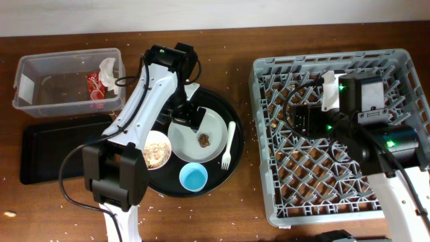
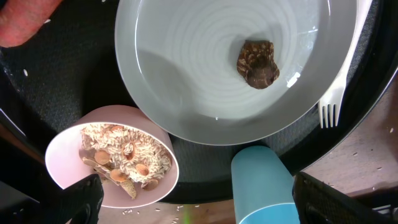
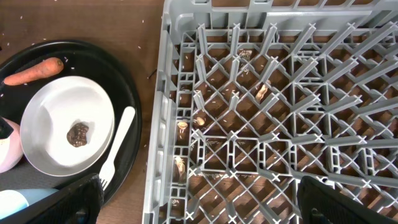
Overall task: Sort waste into correct bins and load items into the dishwasher rack
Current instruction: 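Reach the left gripper to the carrot and grasp it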
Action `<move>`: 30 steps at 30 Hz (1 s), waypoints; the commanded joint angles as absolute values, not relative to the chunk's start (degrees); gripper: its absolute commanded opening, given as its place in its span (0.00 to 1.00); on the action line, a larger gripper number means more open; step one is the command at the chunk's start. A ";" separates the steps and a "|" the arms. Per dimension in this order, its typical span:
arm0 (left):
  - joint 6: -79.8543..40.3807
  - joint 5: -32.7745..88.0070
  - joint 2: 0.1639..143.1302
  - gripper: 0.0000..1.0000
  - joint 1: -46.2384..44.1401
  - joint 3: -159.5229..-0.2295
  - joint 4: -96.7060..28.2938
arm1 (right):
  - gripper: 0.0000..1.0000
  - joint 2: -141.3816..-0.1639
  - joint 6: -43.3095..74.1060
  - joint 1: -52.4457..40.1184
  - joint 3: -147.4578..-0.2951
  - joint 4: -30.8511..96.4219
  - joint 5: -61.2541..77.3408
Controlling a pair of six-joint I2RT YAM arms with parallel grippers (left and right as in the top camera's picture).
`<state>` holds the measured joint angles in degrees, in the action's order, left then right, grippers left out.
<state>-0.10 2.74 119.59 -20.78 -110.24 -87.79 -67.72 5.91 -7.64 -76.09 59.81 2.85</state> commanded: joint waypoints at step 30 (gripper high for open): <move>6.66 -4.01 118.48 0.97 -20.88 -96.25 -59.90 | 0.99 -74.00 6.50 -7.42 -76.79 62.19 3.40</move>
<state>5.19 2.02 119.48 -21.54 -92.95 -61.95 -73.84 6.07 -7.64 -76.09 62.22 2.87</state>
